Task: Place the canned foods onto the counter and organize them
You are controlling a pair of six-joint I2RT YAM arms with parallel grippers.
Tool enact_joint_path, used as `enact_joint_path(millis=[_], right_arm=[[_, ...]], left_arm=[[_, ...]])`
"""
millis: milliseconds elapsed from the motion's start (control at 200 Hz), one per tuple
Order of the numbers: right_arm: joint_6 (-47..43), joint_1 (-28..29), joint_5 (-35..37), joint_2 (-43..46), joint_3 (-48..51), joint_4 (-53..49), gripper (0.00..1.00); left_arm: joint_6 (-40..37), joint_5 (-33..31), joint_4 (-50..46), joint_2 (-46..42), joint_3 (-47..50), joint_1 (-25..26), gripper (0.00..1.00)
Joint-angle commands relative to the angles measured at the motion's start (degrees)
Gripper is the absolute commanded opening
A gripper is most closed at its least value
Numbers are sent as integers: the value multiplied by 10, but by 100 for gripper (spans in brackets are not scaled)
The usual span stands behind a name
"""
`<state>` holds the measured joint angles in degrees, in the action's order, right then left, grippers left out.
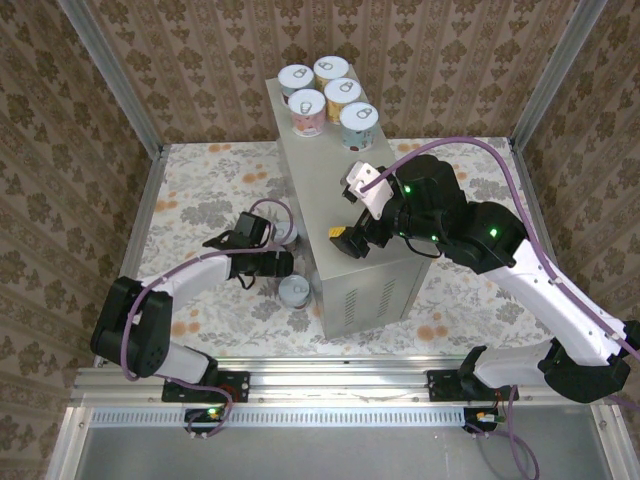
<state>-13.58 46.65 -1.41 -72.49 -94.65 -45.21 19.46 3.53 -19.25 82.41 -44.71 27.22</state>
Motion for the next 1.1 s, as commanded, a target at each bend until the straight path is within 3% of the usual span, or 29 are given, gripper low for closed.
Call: enact_joint_path(millis=[0, 530, 1095], right_arm=[[-9, 2, 14, 1, 6, 13, 100], [-21, 3, -22, -10, -6, 9, 100], [-73, 8, -141, -47, -91, -115, 100]], left_arm=[[-13, -14, -16, -15, -10, -5, 87], [-20, -41, -85, -74, -47, 0, 61], [-88, -15, -277, -169, -209, -3, 53]])
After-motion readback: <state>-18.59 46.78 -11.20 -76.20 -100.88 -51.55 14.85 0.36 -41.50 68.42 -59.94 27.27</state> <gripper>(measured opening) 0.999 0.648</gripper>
